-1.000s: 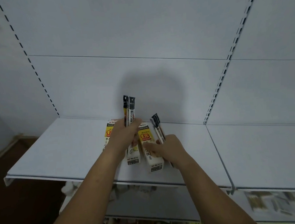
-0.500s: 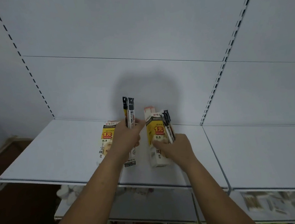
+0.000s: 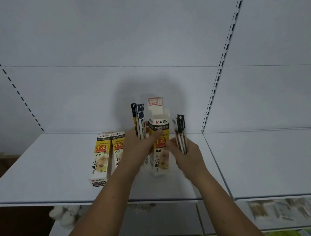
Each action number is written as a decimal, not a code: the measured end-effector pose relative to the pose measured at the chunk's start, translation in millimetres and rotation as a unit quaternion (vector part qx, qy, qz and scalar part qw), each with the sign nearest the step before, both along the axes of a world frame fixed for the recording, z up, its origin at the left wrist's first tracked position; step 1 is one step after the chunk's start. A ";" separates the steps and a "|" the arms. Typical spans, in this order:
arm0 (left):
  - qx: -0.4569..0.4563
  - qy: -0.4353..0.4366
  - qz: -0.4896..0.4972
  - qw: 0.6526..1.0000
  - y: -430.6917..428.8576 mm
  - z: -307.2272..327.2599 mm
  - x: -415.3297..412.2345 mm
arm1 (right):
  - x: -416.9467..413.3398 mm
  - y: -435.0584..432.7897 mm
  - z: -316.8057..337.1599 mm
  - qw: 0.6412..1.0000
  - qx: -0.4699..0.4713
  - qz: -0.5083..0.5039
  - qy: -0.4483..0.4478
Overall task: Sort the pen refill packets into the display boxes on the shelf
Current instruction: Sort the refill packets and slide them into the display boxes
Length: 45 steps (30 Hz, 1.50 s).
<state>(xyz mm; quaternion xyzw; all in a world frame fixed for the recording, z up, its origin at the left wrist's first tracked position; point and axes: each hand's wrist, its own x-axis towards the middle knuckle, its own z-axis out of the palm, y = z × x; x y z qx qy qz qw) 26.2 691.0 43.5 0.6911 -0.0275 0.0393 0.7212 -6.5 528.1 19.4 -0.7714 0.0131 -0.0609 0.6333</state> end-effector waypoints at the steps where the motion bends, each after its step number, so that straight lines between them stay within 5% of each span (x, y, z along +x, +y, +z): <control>1: 0.006 -0.004 -0.005 1.000 -0.1 -0.3 0.0 | 1.9 -2.3 0.2 1.000 0.004 -0.023 0.005; 5: 0.008 -0.005 -0.023 1.000 -2.6 -1.2 -0.4 | 10.0 -8.6 8.5 0.991 0.116 -0.059 0.028; 15: 0.027 -0.025 -0.062 0.997 -2.4 -4.6 -3.2 | 10.3 -17.3 51.1 0.980 0.193 -0.042 0.010; 41: 0.055 -0.030 -0.066 0.996 -1.4 -4.9 -7.1 | 21.3 -11.4 112.3 0.963 0.138 -0.130 -0.189; 45: 0.055 -0.040 -0.072 0.995 -3.8 -2.7 -8.8 | 24.9 -10.9 110.8 0.972 0.031 -0.115 -0.202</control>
